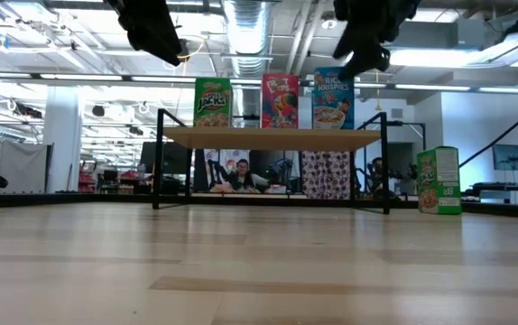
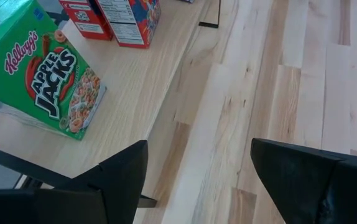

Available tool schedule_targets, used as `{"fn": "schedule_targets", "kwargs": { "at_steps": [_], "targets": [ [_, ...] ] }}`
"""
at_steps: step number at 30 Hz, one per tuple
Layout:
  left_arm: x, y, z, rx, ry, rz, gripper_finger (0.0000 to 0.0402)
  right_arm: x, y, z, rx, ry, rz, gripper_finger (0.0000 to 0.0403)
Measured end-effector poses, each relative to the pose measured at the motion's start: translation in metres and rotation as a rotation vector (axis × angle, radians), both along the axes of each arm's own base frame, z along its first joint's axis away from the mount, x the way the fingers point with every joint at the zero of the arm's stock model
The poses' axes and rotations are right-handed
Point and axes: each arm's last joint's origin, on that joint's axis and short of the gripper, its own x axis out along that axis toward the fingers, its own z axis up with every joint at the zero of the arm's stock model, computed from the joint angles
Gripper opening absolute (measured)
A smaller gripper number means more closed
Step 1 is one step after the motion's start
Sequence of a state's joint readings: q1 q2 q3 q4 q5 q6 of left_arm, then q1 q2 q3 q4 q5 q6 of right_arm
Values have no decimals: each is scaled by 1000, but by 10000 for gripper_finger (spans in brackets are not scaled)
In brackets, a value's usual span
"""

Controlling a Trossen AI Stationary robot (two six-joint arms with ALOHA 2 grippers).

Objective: Stack cereal on shelf
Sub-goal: Put the red cereal box on the shelf aligned with the other red cereal box

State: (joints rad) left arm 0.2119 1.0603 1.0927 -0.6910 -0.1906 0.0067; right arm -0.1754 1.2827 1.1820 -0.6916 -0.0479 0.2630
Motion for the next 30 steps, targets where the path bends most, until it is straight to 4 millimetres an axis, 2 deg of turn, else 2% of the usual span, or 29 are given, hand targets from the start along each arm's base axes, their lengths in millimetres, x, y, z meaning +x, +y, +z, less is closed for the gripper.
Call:
{"fn": "schedule_targets", "kwargs": {
  "at_steps": [7, 18, 25, 30],
  "targets": [
    [0, 0, 0, 0, 0, 0, 275, 9, 14, 7, -22, -100, 62, 294],
    [0, 0, 0, 0, 0, 0, 275, 10, 38, 7, -7, -102, 144, 294],
    [0, 0, 0, 0, 0, 0, 275, 11, 55, 8, 21, -106, 125, 294],
    [0, 0, 0, 0, -1, 0, 275, 14, 65, 12, 38, -169, 145, 294]
  ]
}}
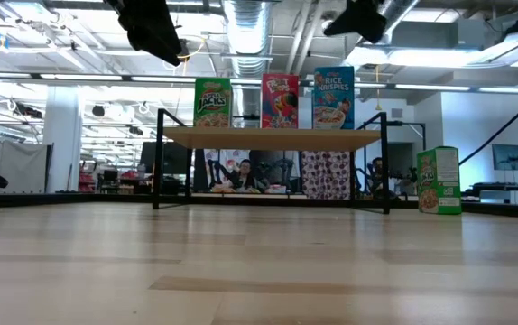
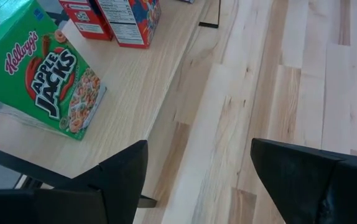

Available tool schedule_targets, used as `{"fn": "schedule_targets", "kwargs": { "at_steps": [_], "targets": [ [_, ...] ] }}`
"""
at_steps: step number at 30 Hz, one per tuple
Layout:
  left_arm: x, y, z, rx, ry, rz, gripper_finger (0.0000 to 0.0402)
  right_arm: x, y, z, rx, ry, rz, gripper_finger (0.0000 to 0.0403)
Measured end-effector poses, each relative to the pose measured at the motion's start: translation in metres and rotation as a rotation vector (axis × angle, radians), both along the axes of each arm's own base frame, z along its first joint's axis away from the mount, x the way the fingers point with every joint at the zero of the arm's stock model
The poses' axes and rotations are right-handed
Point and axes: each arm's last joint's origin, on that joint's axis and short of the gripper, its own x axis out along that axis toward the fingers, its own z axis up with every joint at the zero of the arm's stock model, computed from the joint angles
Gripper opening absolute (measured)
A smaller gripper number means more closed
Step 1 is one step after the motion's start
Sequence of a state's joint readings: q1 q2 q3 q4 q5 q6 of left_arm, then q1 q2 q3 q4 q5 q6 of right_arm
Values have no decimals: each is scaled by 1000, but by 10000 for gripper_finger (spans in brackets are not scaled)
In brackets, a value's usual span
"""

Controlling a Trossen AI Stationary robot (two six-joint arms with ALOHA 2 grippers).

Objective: Stack cereal on shelf
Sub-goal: Put the red cereal box on the shelf aligned with the other red cereal box

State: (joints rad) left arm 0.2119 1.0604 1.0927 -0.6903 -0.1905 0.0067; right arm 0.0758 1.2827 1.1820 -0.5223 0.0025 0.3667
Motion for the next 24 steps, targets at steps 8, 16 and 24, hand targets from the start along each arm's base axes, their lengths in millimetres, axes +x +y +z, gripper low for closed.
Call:
{"fn": "schedule_targets", "kwargs": {
  "at_steps": [8, 16, 24],
  "targets": [
    [0, 0, 0, 0, -1, 0, 275, 4, 16, 10, 36, -115, 42, 294],
    [1, -4, 0, -98, -34, -17, 275, 4, 29, 13, 77, -152, 67, 294],
    [5, -25, 0, -343, -74, -144, 275, 2, 39, 13, 84, -151, 100, 294]
  ]
}}
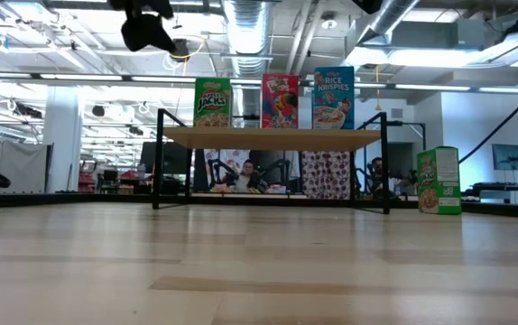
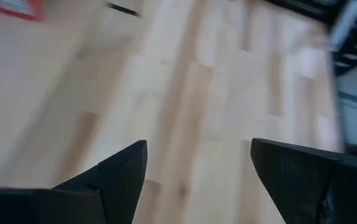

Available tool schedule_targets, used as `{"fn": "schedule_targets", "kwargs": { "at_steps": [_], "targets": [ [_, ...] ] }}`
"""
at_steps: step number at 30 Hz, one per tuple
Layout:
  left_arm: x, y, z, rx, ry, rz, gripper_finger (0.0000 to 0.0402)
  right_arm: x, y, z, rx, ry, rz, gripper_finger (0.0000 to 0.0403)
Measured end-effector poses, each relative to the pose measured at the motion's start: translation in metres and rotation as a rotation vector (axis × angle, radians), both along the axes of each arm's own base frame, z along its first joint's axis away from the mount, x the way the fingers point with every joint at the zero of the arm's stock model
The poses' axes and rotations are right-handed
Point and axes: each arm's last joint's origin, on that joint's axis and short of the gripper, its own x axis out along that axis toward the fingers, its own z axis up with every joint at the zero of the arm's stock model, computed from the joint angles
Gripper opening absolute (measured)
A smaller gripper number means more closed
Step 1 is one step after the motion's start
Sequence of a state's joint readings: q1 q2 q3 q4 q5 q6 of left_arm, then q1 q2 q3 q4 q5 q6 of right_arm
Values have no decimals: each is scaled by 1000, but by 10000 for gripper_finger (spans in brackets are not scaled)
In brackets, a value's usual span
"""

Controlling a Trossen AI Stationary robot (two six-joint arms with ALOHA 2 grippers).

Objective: Stack cereal on shelf
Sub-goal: Put the red cereal box on the shelf aligned with the other red cereal box

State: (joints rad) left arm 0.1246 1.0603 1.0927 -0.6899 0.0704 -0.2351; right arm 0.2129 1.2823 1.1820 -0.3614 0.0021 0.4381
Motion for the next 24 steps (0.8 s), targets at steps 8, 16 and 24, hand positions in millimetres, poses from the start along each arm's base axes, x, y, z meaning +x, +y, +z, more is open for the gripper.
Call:
{"fn": "schedule_targets", "kwargs": {
  "at_steps": [8, 16, 24],
  "targets": [
    [1, -33, 0, -213, 11, -21, 275, -2, 7, 0, -2, 4, 27, 294],
    [-3, -64, 0, -376, 42, 8, 275, -6, 15, -4, -12, 47, 57, 294],
    [-10, -92, 0, -588, 100, 70, 275, -8, 22, -5, -14, 51, 84, 294]
  ]
}}
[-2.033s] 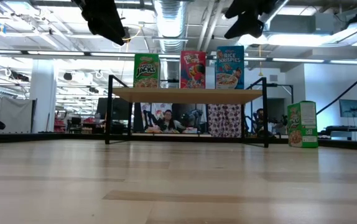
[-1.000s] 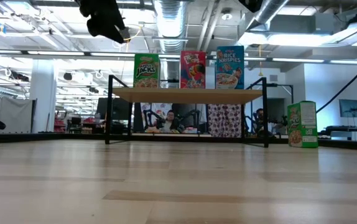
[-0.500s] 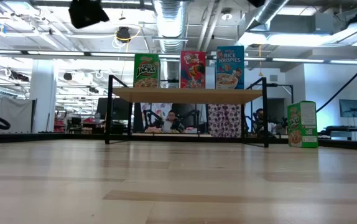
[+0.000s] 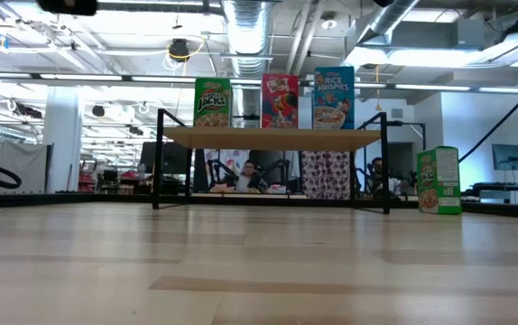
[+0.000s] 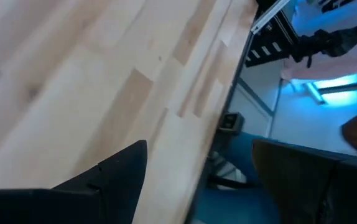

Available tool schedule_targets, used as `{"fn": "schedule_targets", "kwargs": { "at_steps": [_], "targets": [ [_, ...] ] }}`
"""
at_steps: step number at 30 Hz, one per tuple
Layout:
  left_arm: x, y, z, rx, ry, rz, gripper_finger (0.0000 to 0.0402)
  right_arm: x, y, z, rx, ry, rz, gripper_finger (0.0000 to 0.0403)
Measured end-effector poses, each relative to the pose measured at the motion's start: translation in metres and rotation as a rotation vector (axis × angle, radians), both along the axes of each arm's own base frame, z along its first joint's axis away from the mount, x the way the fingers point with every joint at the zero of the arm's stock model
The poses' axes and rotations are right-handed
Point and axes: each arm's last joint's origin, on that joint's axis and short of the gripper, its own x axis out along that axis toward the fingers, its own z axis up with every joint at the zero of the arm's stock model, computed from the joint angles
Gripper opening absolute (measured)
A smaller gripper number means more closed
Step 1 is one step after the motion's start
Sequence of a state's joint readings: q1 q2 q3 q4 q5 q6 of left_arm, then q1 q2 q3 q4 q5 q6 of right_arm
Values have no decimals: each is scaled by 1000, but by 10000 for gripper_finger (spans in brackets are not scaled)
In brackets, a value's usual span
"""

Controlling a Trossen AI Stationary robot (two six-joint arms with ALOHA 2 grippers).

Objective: Stack cereal on shelf
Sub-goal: Put the red cereal box on the shelf aligned with the other red cereal box

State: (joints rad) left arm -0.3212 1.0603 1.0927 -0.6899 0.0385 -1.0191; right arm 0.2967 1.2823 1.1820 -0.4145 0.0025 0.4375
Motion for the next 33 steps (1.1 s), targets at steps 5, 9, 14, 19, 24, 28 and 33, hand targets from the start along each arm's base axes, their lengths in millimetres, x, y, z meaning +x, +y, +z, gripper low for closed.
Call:
{"fn": "schedule_targets", "kwargs": {
  "at_steps": [5, 9, 14, 19, 24, 28, 33],
  "targets": [
    [-5, -15, 1, -129, 45, 49, 275, 0, 2, 0, 0, 0, 6, 294],
    [-10, -27, 1, -230, 93, 75, 275, 0, 2, 0, 0, 0, 5, 294],
    [-18, -40, 1, -340, 163, 101, 275, 0, 1, 0, 0, 0, 5, 294],
    [-29, -53, -2, -419, 262, 131, 275, 0, 1, 0, -1, 0, 4, 294],
    [-42, -64, -7, -449, 372, 152, 275, 0, 1, -8, -6, 15, 3, 294],
    [-49, -71, -8, -451, 404, 131, 275, -1, 1, -18, -16, 44, 0, 294],
    [-60, -76, -11, -395, 451, 89, 275, 5, 2, -28, -28, 83, 0, 294]
  ]
}}
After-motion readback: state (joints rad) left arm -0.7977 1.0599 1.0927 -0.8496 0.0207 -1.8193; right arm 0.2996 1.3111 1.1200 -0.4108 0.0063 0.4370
